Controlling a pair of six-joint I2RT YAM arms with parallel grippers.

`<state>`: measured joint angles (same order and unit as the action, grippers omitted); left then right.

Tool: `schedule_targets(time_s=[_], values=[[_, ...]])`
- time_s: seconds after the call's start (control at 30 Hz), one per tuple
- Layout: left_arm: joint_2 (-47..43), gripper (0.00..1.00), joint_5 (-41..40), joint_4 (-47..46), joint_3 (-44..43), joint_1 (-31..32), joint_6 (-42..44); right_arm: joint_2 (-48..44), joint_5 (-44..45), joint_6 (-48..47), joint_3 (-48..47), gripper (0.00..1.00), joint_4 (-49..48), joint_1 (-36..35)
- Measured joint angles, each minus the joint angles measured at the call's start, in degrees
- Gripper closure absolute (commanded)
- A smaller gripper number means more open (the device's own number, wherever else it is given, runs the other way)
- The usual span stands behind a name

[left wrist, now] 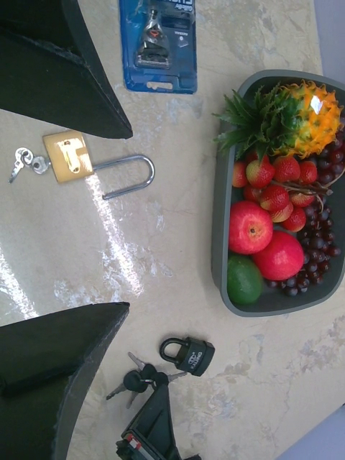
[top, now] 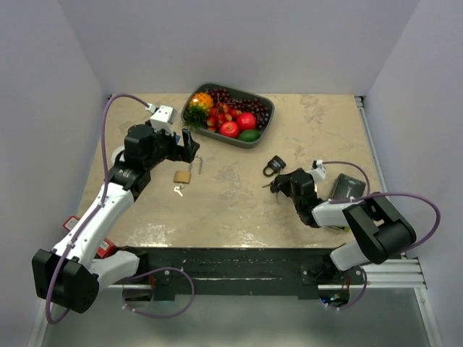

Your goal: Unlock with the key

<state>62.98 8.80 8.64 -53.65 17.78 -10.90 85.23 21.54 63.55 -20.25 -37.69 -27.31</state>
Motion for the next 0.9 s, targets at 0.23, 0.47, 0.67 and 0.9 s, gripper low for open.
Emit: schedule_targets(time_s=[0.23, 0.47, 0.67, 0.9], values=[[0.3, 0.01, 1.9, -0.2, 0.0, 0.0, 0.0, -4.4, -3.3, -8.3, 0.1, 1.0, -3.7, 0.0], [1.7, 0.01, 6.8, -1.4, 0.1, 0.0, -0.1, -7.4, -12.8, -18.6, 0.0, 1.0, -5.8, 0.0], [3.8, 0.01, 15.6, -4.1, 0.6, 0.0, -1.0, -9.7, -23.3, -25.8, -1.8, 1.0, -5.2, 0.0], [7.2, 0.01, 29.5, -8.9, 1.5, 1.0, -3.1, -12.2, -37.7, -30.3, -7.5, 1.0, -2.8, 0.0]])
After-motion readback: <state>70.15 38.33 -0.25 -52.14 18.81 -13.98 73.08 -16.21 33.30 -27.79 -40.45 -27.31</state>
